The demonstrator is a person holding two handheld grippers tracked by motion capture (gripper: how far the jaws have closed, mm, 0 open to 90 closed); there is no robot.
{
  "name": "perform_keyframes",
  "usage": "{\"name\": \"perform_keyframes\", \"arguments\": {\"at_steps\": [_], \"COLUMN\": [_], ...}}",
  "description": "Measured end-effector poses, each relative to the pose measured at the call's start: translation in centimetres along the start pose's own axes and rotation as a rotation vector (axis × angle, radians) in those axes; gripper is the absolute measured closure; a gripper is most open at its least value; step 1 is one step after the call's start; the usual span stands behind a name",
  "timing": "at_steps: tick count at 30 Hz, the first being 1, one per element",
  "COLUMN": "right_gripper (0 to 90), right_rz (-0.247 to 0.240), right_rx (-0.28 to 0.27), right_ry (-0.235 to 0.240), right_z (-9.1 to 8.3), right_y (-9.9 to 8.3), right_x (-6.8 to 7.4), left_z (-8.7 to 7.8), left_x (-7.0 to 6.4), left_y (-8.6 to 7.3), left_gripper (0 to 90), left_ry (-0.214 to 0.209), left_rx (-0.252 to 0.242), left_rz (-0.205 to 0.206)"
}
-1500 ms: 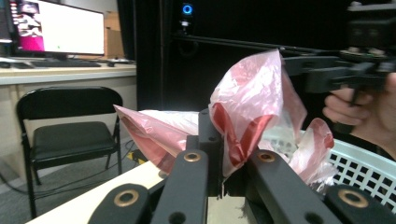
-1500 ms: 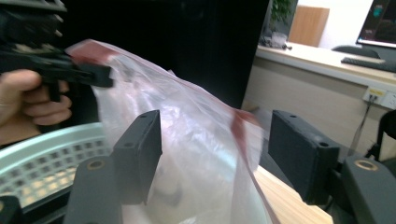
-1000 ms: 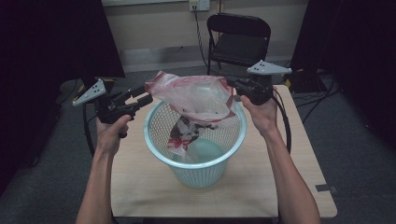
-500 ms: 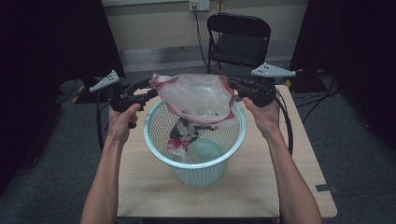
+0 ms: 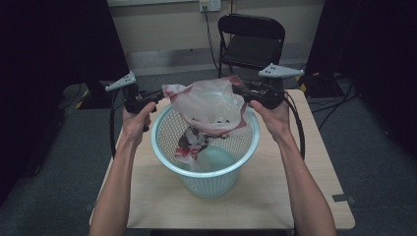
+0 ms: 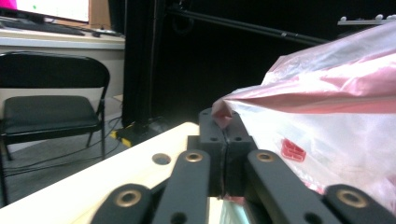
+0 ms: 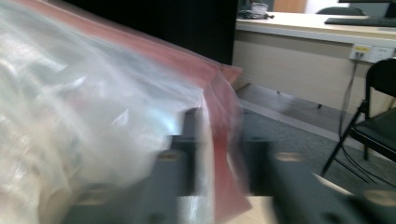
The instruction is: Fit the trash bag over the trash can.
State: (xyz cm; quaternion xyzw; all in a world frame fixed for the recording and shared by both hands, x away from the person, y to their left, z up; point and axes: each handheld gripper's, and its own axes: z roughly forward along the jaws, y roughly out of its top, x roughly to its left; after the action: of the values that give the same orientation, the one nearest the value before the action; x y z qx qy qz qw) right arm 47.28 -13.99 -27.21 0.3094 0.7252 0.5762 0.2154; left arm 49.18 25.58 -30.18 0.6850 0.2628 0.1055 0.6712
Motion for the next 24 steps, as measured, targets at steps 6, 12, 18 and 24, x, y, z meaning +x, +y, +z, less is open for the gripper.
{"name": "perform_keyframes", "arguments": {"at_steps": [6,12,18,24], "right_gripper": [90.0,90.0,90.0,90.0], "right_rz": [0.03,0.067,0.079,0.051], "right_rx": [-0.026,-0.005,-0.007,-0.014], "right_ry": [-0.085,-0.183,-0.174,-0.141], "right_z": [-2.0,-3.8,-3.8,-3.4], "right_y": [-1.2,-3.1,-4.3,-3.7], "right_x": [-0.7,-2.0,-1.9,-0.9], "left_z": [-3.3,-6.1,-6.7,-6.3], "left_x": [-1.2,-3.5,-4.8,-5.5], "left_y": [-0.5,-1.6,-0.9,1.2], "left_gripper": [90.0,90.0,66.8,34.2], "left_ry": [0.032,0.023,0.043,0.086], "left_rx": [-0.021,-0.024,-0.05,-0.087], "left_rz": [0.018,0.059,0.098,0.138]}}
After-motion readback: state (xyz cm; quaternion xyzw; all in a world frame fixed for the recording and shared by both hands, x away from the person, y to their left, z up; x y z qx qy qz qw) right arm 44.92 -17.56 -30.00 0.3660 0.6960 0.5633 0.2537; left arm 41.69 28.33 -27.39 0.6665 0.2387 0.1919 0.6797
